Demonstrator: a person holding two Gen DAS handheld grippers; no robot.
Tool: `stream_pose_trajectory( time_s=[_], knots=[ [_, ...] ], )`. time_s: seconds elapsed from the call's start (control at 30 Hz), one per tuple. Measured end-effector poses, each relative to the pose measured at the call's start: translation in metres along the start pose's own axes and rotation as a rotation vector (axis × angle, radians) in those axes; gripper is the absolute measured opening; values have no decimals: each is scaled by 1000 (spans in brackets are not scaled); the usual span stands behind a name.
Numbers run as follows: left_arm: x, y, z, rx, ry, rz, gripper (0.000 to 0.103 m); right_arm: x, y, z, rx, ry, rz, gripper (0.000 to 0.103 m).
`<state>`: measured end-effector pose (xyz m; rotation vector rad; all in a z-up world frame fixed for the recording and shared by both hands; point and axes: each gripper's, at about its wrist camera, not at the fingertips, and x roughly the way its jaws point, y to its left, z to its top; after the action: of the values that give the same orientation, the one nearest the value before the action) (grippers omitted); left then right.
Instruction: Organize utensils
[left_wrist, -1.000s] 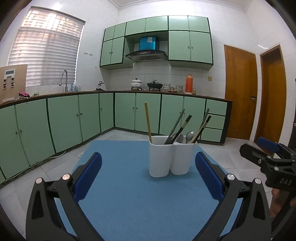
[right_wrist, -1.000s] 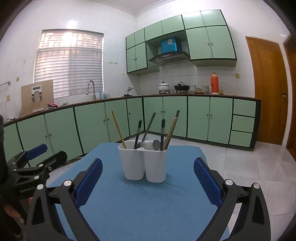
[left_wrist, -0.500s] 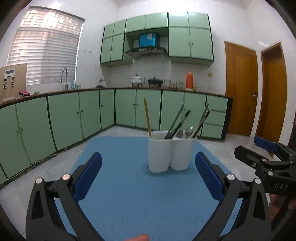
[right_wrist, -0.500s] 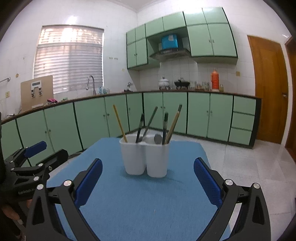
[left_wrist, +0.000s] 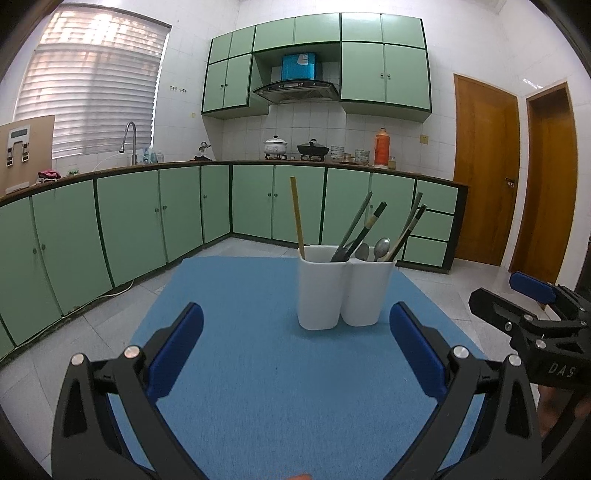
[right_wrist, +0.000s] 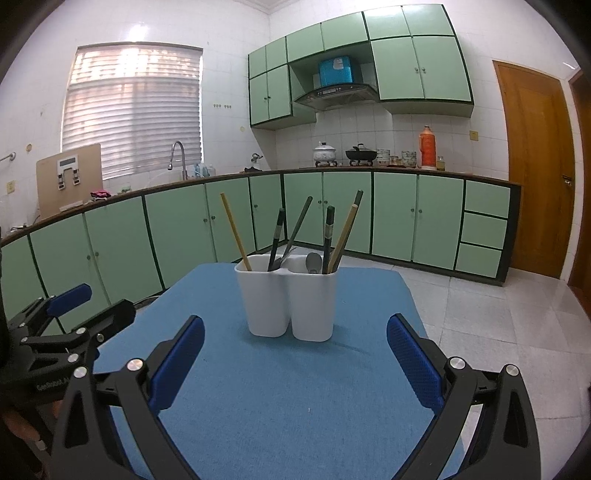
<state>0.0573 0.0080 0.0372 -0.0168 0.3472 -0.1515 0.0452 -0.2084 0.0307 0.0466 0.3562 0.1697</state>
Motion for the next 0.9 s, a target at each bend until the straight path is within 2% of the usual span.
stream_pose_trajectory(
  time_s=[0.9],
  knots=[
    [4, 2, -1, 3, 4, 5, 98, 0, 3, -2, -6, 7, -4, 97]
  ],
)
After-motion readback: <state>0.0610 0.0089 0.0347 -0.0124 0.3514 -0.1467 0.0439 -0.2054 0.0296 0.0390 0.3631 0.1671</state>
